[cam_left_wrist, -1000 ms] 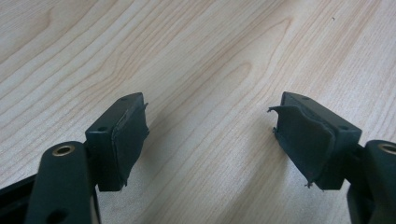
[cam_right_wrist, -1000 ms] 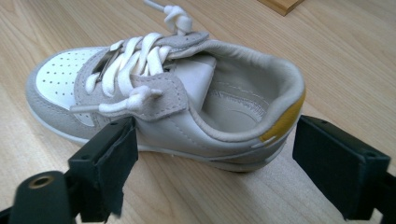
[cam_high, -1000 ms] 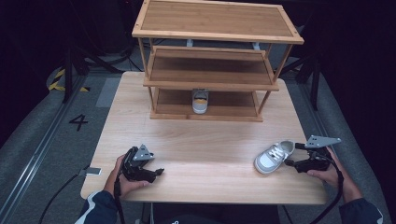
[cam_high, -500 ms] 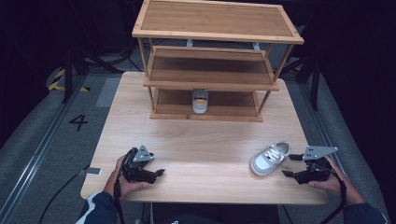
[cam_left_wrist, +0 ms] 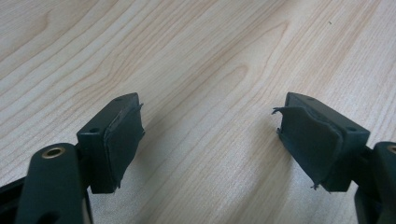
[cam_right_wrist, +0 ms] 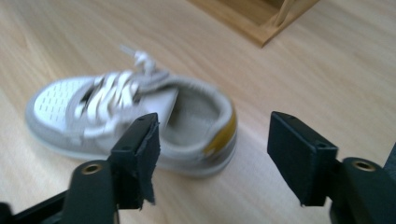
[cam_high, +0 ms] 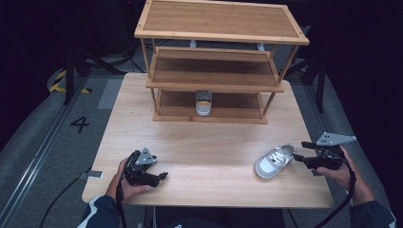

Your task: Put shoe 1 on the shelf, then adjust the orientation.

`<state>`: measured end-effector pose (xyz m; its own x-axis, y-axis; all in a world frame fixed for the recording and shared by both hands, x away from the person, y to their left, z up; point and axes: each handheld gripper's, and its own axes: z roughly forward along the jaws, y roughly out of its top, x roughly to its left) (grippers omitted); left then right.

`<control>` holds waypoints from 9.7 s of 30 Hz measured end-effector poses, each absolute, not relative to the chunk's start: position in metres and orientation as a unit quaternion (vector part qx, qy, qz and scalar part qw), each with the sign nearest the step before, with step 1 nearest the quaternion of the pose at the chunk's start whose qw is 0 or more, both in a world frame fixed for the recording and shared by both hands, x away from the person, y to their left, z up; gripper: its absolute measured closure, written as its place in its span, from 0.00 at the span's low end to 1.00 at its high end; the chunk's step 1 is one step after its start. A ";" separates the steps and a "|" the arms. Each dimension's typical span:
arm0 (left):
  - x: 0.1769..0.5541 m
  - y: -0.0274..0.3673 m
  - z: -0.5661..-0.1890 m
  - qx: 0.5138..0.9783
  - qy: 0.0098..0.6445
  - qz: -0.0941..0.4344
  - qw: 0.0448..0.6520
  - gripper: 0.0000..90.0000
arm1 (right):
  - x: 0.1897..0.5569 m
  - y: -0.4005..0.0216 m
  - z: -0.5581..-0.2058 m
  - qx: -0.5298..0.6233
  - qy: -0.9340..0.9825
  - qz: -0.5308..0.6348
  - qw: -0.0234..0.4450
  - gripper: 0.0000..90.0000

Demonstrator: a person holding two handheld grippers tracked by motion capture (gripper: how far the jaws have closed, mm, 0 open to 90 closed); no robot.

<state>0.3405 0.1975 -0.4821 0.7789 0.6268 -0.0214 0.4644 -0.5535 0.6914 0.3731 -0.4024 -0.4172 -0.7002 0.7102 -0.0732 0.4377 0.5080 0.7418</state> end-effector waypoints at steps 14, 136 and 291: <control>0.341 0.198 -0.482 0.879 0.299 0.111 0.353 0.24 | 0.414 -0.367 -0.432 0.333 0.891 0.256 0.172 0.78; 0.343 0.197 -0.482 0.881 0.291 0.107 0.358 0.24 | 0.328 -0.211 -0.434 0.131 0.964 0.230 -0.020 0.80; 0.340 0.197 -0.482 0.878 0.301 0.115 0.354 0.25 | 0.507 -0.184 -0.439 0.287 0.872 0.352 0.180 0.36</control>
<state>0.3395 0.1974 -0.4818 0.7925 0.6098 -0.0120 0.4477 -0.5683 0.6904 0.5072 -0.1835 -0.4392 -0.7700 0.6283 -0.1112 0.3746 0.5863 0.7183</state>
